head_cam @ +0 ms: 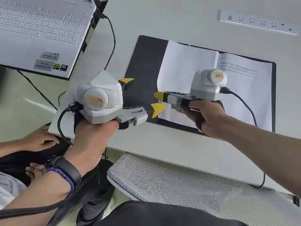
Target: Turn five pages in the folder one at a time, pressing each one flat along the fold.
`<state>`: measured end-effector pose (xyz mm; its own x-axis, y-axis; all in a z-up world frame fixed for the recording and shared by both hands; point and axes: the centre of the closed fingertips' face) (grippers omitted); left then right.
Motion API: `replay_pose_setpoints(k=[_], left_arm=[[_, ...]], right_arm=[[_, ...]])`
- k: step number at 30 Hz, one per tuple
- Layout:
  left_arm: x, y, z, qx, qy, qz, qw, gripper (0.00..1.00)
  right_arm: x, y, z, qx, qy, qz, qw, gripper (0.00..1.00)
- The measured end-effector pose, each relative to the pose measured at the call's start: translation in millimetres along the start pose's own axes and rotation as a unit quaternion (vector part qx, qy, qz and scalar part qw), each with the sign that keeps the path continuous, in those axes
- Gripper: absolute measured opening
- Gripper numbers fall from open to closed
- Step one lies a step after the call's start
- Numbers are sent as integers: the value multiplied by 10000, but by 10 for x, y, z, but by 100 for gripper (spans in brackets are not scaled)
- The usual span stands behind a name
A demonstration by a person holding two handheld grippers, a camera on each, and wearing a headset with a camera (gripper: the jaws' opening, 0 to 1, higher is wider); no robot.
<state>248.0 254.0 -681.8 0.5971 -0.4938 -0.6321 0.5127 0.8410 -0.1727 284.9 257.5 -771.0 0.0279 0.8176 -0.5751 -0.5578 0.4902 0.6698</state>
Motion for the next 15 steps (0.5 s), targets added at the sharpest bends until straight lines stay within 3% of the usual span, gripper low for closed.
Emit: replay_pose_setpoints(k=[10, 15], left_arm=[[189, -101, 22, 126, 55, -208, 9997, 62], [341, -109, -43, 240, 151, -289, 9992, 51]], right_arm=[[-175, 49, 139, -128, -208, 133, 9996, 16], [-338, -42, 238, -212, -361, 1, 9991, 17]])
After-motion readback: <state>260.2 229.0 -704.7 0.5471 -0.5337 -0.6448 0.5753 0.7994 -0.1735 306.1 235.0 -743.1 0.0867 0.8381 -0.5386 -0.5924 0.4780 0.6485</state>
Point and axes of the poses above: the centre of the closed fingertips' face, and the gripper's own axes: x roughly forward along the fingers, y roughly to its left, z roughly out of its top, and after that the axes turned 14 degrees about y, right-handed
